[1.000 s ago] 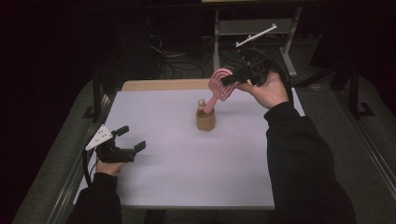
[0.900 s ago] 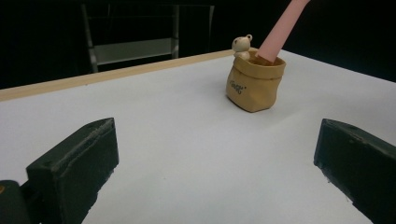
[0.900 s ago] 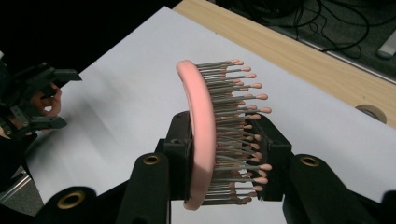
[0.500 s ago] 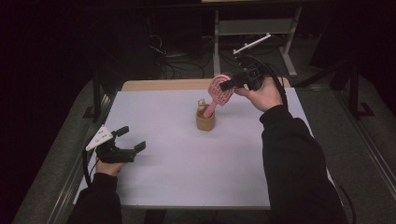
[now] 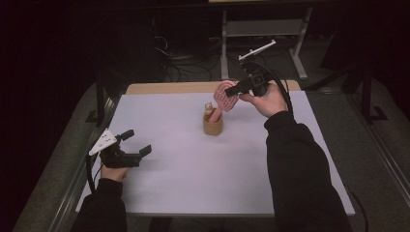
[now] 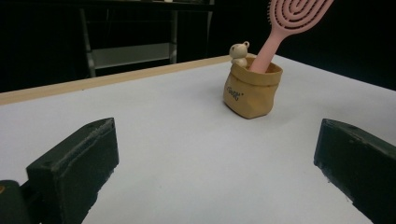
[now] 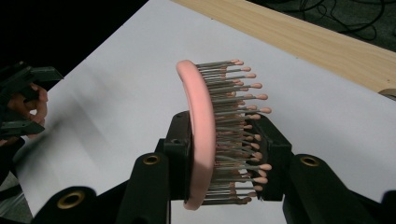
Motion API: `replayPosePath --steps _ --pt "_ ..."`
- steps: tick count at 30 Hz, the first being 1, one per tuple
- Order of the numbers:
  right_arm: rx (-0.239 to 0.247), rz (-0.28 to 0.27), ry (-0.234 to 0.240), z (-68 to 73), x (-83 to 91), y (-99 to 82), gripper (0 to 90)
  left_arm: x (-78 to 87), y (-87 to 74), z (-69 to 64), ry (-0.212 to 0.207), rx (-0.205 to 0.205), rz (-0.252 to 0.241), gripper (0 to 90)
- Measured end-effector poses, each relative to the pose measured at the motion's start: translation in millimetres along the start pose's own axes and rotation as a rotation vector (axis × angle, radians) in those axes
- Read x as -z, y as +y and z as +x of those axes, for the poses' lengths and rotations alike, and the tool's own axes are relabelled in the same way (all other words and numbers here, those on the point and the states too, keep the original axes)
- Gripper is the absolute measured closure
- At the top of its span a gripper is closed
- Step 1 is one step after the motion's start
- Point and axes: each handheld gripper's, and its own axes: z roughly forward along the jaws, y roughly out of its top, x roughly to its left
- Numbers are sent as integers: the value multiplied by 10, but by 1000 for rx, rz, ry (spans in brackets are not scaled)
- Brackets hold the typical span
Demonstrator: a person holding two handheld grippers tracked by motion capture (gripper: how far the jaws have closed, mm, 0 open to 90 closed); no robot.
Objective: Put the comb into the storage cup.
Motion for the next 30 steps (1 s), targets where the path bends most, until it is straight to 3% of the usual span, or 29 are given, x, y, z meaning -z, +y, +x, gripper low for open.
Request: replayPosePath --steps 11,22,30 --pt "-42 9 30 -84 -124 -44 625 -64 20 -63 -31 -5 2 0" --pt "-147 -40 76 -315 -116 -136 616 -98 14 -70 -35 1 11 0" --pt "-190 -78 65 -416 -91 -226 590 -106 11 -72 -36 -2 17 0"
